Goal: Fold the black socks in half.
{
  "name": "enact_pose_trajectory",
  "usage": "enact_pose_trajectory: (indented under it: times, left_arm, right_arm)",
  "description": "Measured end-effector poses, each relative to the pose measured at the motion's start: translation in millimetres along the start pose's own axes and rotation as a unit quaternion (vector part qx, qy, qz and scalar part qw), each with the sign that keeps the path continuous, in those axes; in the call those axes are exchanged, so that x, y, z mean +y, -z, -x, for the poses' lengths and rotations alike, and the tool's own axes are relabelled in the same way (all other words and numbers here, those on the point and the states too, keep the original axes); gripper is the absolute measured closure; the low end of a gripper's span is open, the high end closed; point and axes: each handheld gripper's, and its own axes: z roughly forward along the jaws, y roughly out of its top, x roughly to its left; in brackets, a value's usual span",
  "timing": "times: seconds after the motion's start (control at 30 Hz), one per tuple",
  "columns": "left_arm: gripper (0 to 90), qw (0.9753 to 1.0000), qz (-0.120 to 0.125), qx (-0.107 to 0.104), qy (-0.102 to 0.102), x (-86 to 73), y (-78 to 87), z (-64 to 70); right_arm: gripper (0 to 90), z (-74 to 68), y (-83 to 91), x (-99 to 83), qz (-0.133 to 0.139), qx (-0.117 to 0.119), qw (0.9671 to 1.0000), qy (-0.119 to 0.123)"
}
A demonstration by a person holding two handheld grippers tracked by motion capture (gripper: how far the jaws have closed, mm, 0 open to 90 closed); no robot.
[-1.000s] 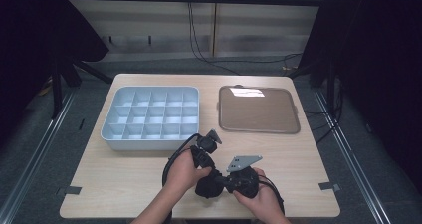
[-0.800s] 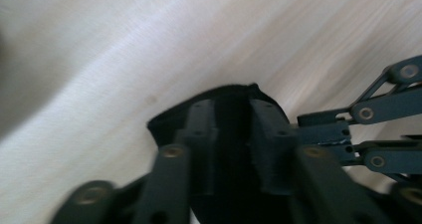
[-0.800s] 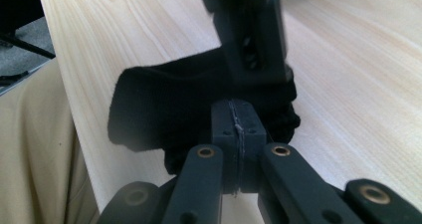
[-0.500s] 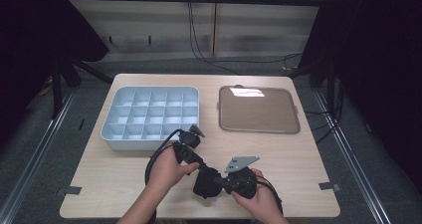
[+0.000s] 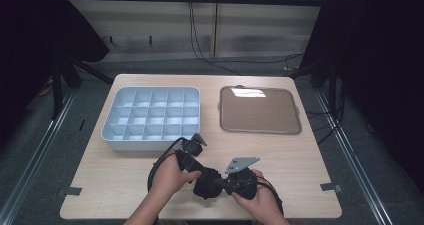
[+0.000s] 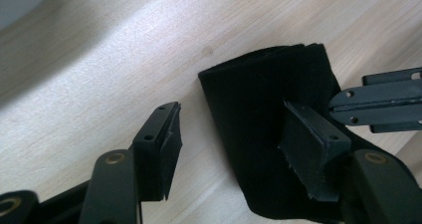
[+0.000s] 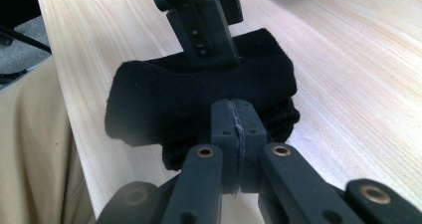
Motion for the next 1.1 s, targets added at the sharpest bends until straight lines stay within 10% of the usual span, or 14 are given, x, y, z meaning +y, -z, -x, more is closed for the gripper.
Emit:
enact_pose_trajectory:
  times: [1.1]
  left_arm:
    - [36.3,0.9997,-0.007,0.006,0.023,0.1,-7.7,5.1]
  right_arm:
    - [87.6,-0.5,6.0,-9.1,-0.027,0.003,0.9996,0.001]
